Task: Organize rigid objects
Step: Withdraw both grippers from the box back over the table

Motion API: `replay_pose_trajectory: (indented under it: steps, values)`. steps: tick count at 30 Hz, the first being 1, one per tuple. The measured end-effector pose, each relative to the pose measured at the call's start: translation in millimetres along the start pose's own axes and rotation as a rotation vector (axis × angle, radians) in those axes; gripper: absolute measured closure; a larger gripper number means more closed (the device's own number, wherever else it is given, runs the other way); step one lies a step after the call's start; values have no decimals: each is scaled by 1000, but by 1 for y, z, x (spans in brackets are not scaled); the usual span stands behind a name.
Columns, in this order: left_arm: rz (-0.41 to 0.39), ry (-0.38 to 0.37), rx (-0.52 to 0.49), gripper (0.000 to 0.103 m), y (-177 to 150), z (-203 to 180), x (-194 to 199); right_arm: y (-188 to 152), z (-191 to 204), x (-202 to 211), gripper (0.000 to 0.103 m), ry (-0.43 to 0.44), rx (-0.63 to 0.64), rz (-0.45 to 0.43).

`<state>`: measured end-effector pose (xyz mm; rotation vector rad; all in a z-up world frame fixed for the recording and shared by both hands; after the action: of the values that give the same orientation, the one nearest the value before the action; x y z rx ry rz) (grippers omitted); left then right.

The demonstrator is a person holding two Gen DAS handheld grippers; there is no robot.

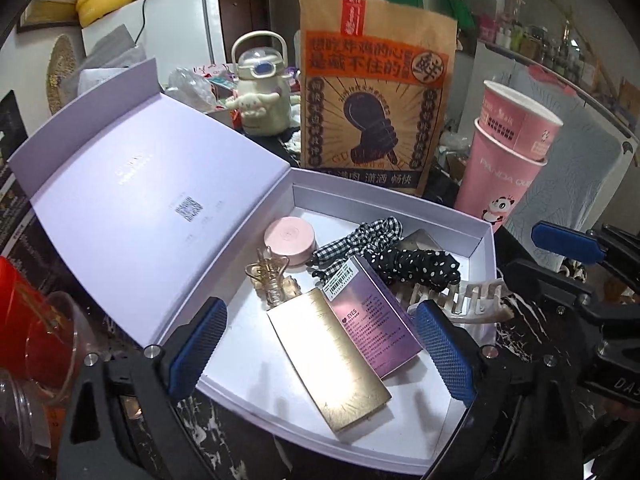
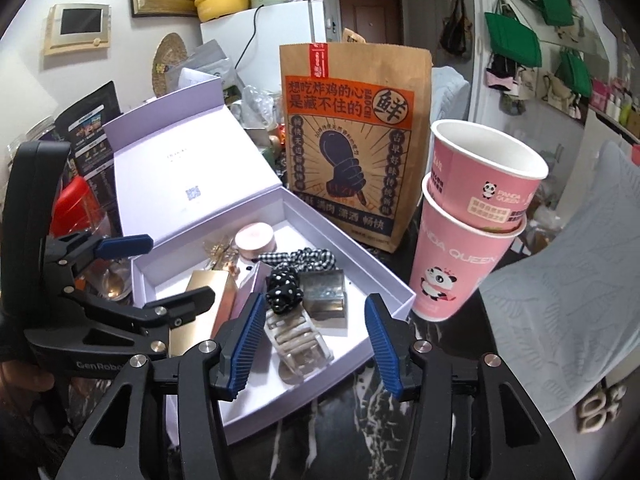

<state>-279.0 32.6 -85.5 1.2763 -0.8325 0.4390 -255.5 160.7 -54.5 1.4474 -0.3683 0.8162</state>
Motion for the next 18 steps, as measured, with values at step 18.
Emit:
replay_pose_trajectory:
  steps: [18]
  values:
    - [-106, 44, 33, 2, 3, 9, 70, 10, 22, 58, 18, -3, 40, -111]
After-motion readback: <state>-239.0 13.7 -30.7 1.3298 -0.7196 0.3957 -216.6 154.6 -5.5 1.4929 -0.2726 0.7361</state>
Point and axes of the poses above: each gripper's, at about its wrist camera, not at the fingertips, and x roughly against the way its jaws point, z to its left, y to its top, the point moved 7 cm from there along -x, roughly the way its jaws point, and after that the axes turned 5 degrees about -x, right-handed, at the moved point
